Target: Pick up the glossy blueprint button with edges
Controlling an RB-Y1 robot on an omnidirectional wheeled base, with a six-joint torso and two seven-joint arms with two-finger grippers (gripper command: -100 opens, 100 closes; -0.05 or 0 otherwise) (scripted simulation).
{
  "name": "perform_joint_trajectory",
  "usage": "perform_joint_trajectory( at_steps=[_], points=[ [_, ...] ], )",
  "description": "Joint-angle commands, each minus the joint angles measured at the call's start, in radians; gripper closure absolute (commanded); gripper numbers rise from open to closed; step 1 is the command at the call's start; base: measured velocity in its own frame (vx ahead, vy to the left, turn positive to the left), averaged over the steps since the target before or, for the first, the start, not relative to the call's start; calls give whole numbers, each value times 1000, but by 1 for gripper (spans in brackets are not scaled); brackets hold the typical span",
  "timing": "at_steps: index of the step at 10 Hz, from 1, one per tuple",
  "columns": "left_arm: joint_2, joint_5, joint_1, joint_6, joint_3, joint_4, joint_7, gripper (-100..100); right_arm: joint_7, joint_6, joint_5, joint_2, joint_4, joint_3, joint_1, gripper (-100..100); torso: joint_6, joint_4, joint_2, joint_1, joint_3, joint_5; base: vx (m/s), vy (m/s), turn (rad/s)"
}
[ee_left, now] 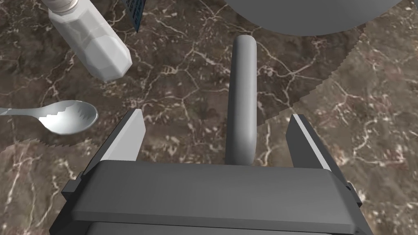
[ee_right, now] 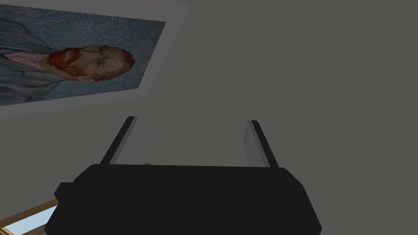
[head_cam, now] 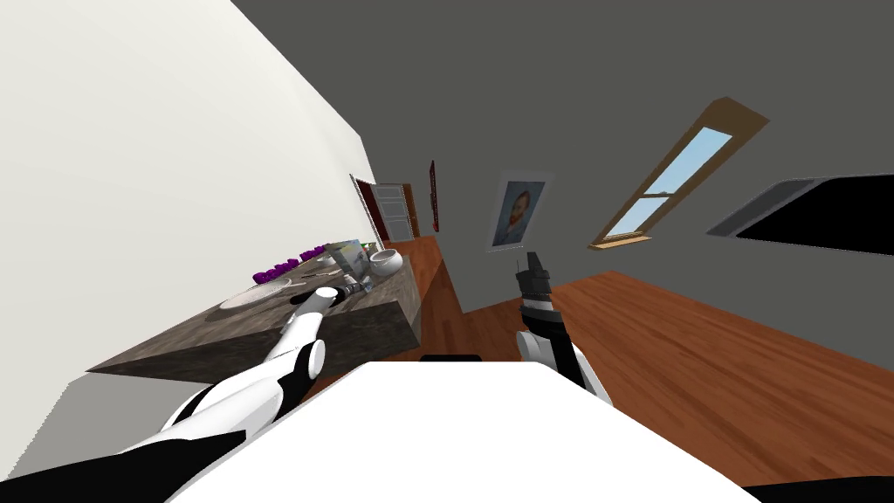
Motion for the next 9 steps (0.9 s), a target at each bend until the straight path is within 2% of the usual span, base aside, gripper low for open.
perform_joint_trajectory(
  at_steps=[1, 2, 3, 5, 6, 7, 8, 9],
  points=[
    [-5, 17, -19, 28, 40, 26, -50, -100, 0, 0, 0, 0, 0, 0, 0, 0, 0, 0, 0, 0, 0, 0, 57, -29, 139],
    [-5, 17, -19, 28, 40, 26, -77, -100, 0, 0, 0, 0, 0, 0, 0, 0, -1, 0, -1, -1, 0, 0, 65, -34, 113],
    [-9, 34, -36, 55, 79, 52, -107, -100, 0, 0, 0, 0, 0, 0, 0, 0, 0, 0, -1, -1, 0, 0, 87, -67, 168],
    [-9, 34, -36, 55, 79, 52, -155, -100, 0, 0, 0, 0, 0, 0, 0, 0, 0, 0, -2, -3, -1, -1, 54, -41, 35],
    [-14, 51, -53, 82, 118, 77, -191, -100, 0, 0, 0, 0, 0, 0, 0, 0, 0, 0, 0, -1, 0, 0, 71, -20, 180],
    [-14, 51, -53, 82, 118, 77, -220, -100, 0, 0, 0, 0, 0, 0, 0, 0, -1, 0, -1, 0, -1, 0, 83, -35, 107],
    [-14, 51, -53, 82, 118, 77, -228, -100, 0, 0, 0, 0, 0, 0, 0, 0, 0, 0, -2, -1, -1, 0, 40, -29, -28],
    [-19, 67, -71, 110, 157, 102, -269, -100, 0, 0, 0, 0, 0, 0, 0, 0, 0, 0, 0, 0, 0, 0, 58, -40, 133]
  ],
)
